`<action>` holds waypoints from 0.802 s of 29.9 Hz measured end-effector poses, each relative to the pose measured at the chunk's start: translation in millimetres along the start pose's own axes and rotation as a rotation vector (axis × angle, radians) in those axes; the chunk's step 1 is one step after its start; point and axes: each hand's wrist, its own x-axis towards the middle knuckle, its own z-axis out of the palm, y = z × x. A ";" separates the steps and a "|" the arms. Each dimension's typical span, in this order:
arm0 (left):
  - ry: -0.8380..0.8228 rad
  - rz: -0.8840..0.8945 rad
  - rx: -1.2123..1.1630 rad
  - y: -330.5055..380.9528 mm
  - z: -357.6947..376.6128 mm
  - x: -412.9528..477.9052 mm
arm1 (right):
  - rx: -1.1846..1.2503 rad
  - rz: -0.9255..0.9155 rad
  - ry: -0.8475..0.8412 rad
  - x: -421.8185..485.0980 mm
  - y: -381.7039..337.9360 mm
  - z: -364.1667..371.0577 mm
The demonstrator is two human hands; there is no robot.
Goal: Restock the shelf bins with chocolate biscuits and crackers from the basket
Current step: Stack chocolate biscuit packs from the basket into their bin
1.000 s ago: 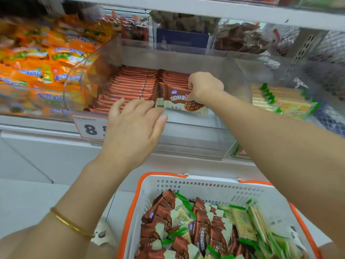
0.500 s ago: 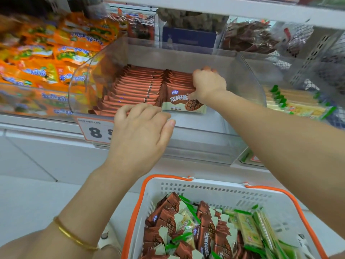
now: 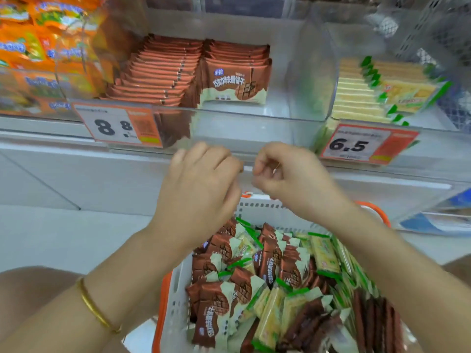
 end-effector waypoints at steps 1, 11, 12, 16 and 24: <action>-0.112 -0.006 0.005 0.2 10.7 -6.5 | -0.032 0.081 -0.117 -3.5 21.3 20.1; -0.685 0.060 0.105 7.4 67.1 -25.9 | -0.166 0.266 -0.596 -58.0 134.5 177.0; -0.688 0.065 0.100 6.9 69.5 -25.6 | -0.173 0.256 -0.542 -60.9 135.5 179.6; -0.722 0.037 0.044 3.8 74.6 -24.8 | -0.065 0.295 -0.519 -64.5 141.8 176.1; -0.885 -0.115 -0.158 -1.0 80.9 -23.0 | 0.324 0.418 -0.333 -36.1 128.4 79.2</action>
